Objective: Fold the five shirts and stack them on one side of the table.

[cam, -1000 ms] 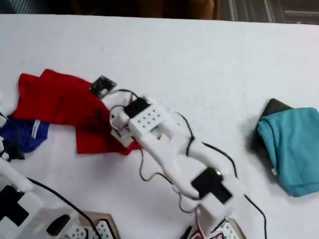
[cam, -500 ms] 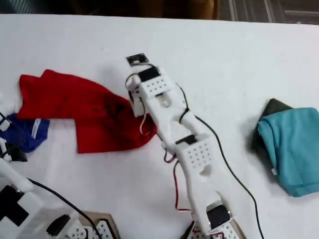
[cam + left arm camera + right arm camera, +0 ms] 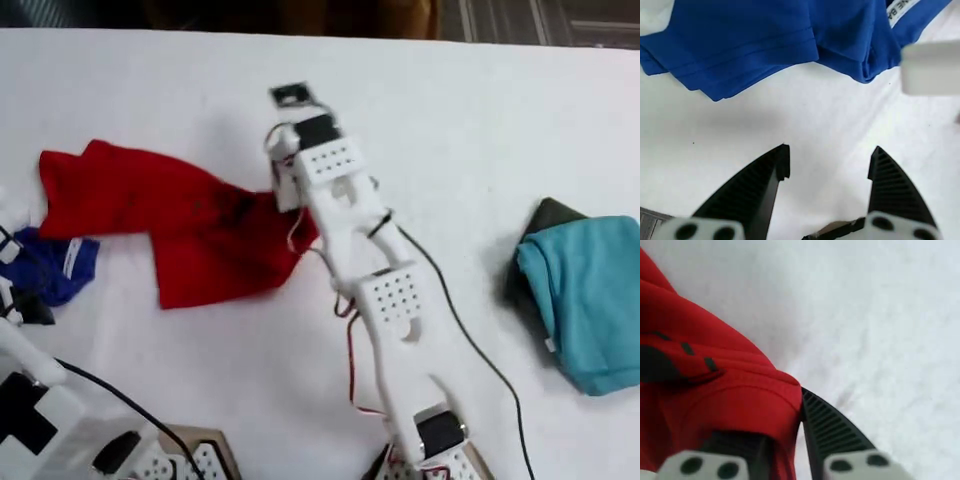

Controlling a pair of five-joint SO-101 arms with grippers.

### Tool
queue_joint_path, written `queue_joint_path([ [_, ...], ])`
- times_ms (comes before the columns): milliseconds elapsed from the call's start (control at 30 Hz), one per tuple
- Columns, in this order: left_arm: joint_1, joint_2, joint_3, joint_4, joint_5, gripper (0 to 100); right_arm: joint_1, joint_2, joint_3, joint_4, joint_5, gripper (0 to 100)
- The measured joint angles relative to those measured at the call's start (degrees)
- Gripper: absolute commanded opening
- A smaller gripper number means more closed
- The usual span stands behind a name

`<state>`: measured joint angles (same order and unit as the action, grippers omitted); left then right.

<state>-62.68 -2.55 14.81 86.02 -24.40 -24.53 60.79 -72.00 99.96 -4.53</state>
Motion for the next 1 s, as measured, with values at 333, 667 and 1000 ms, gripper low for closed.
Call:
queue_joint_path([
  [333,0.0,0.0,0.0,0.0,0.0,27,19.3,-7.7,-4.1,0.1,-3.4,1.9],
  [667,0.0,0.0,0.0,0.0,0.0,27,25.4,-8.2,8.3,0.1,9.8,2.3],
  [1000,0.0,0.0,0.0,0.0,0.0,27,25.4,-14.8,7.3,0.1,25.8,39.1],
])
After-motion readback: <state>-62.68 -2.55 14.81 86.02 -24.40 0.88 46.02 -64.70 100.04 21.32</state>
